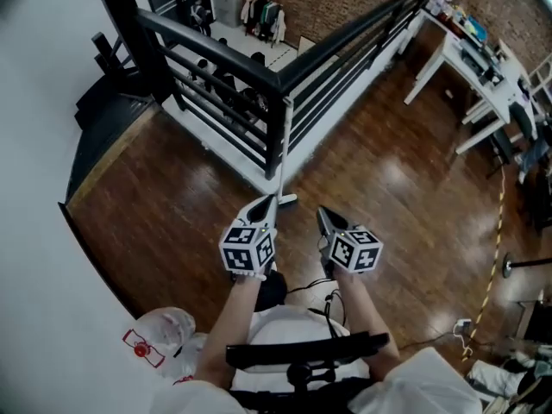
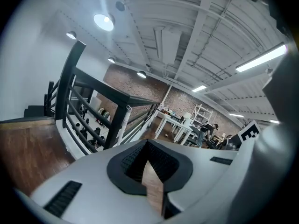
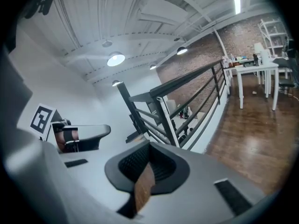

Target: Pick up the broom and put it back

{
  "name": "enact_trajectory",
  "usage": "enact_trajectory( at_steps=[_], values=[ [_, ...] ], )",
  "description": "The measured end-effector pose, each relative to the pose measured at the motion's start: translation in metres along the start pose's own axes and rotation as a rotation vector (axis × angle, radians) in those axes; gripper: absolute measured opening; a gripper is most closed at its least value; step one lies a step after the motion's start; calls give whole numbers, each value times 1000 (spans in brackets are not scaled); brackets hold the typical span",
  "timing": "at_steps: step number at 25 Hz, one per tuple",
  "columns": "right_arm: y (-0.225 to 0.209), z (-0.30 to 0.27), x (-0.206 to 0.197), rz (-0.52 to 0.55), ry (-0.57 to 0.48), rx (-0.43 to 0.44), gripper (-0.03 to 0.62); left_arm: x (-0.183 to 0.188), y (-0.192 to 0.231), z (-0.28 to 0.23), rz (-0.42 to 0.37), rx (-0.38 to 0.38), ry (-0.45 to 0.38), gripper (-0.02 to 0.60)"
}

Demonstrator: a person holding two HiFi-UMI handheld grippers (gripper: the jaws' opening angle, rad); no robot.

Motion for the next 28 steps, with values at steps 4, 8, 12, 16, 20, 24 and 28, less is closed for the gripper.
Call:
enact_trajectory(
  at_steps=[4, 8, 12, 16, 20, 24, 28],
  values=[
    [6, -41, 26, 19, 1, 6, 5, 18, 29, -24, 11, -1, -4, -6],
    [9, -65, 45, 29, 12, 14, 5, 35, 44, -44, 21, -1, -4, -6],
    [3, -79, 66, 41, 15, 19, 5, 54, 50, -63, 20, 8, -19, -6],
    [-7, -88, 91, 51, 10, 33, 5, 74, 51, -75, 14, 34, -42, -6],
    [-11, -95, 121, 58, -10, 56, 5, 97, 46, -83, -6, 46, -60, -6],
    [-11, -103, 147, 84, -53, 112, 6, 116, 44, -90, -33, 83, -92, -6],
    [-11, -109, 163, 96, -84, 163, 25, 123, 39, -97, -53, 107, -101, -6]
  ],
)
Point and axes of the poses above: the fingertips, and each gripper's own axes: z backward along the fingers, y to its left, x out of its top, the point moved 7 cm from there along z, backward along the fingers, and after that the axes turned 6 degrees about -z, right-handed, at the moved point
